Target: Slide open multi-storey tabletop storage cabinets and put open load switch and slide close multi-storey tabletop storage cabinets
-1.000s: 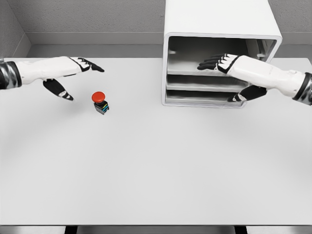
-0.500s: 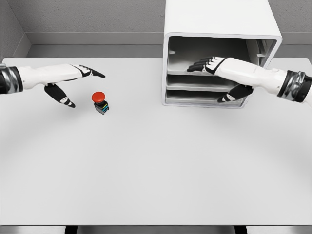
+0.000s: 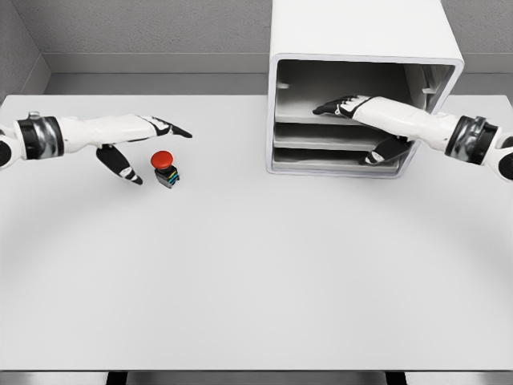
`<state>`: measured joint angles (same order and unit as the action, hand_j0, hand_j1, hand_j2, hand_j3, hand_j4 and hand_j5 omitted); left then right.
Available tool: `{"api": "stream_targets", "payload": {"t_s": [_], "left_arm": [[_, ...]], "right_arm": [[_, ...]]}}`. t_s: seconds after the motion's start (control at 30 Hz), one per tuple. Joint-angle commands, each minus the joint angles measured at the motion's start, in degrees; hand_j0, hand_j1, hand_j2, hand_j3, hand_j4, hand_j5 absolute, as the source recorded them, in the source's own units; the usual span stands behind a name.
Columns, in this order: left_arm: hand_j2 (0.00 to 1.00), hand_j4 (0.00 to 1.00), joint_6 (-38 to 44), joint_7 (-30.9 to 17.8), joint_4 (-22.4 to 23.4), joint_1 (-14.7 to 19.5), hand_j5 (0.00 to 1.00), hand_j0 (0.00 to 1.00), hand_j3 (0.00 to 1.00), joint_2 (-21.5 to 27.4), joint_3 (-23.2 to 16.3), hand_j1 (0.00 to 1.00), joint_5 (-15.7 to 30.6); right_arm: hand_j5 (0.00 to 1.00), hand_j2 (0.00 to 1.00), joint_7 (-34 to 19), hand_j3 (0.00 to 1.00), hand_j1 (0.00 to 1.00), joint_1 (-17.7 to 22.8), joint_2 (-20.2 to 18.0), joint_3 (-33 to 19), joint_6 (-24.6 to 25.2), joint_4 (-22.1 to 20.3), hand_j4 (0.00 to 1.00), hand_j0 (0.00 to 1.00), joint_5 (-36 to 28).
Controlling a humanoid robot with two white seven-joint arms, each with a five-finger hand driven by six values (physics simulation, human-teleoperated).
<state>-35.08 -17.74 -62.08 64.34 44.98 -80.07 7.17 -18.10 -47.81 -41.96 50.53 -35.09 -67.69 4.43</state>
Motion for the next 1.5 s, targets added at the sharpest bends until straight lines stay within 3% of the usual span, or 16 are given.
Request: {"api": "stream_targets", "payload": {"t_s": [0.0, 0.37, 0.5, 0.73, 0.9, 1.23, 1.47], "left_arm": [[1.00, 1.00, 0.08, 0.07, 0.03, -0.09, 1.00, 1.00, 1.00, -0.33, 0.00, 1.00, -0.23], [1.00, 1.00, 0.08, 0.68, 0.11, 0.00, 1.00, 1.00, 1.00, -1.56, -2.37, 1.00, -0.23], [1.00, 1.00, 0.08, 0.77, 0.82, 0.00, 1.00, 1.00, 1.00, -1.56, -2.37, 1.00, -0.23], [1.00, 1.00, 0.08, 0.77, 3.45, 0.00, 1.00, 1.00, 1.00, -3.14, -3.34, 1.00, -0.23], [0.86, 0.86, 0.08, 0.77, 3.28, 0.00, 0.86, 0.86, 0.86, -3.23, -3.52, 0.86, -0.23], [0.81, 0.81, 0.08, 0.77, 2.93, 0.00, 0.81, 0.81, 0.81, -3.05, -3.60, 0.81, -0.23], [0.73, 0.73, 0.08, 0.77, 3.19, 0.00, 0.73, 0.73, 0.73, -3.14, -3.60, 0.73, -0.23]], "right_arm": [[1.00, 1.00, 0.00, 1.00, 1.00, 0.00, 0.48, -0.09, 0.09, 1.06, 1.00, 1.00, -0.22], [1.00, 1.00, -1.23, 1.00, 1.00, 0.62, -0.23, -0.26, 0.09, 0.27, 1.00, 1.00, 0.31], [1.00, 1.00, -1.06, 1.00, 1.00, 0.79, -3.04, -0.70, 0.09, -3.59, 1.00, 1.00, 0.22], [1.00, 1.00, -0.97, 1.00, 1.00, 2.02, -4.36, -0.79, 0.09, -6.76, 1.00, 1.00, -0.04], [1.00, 1.00, -0.88, 1.00, 1.00, 2.99, -6.64, -1.49, 0.09, -10.01, 1.00, 1.00, -0.13], [1.00, 1.00, -0.79, 1.00, 1.00, 5.80, -10.33, -3.86, 0.09, -16.51, 1.00, 1.00, -0.22], [1.00, 1.00, -0.88, 1.00, 1.00, 7.21, -10.77, -3.86, 0.09, -16.78, 1.00, 1.00, -0.30]]}}
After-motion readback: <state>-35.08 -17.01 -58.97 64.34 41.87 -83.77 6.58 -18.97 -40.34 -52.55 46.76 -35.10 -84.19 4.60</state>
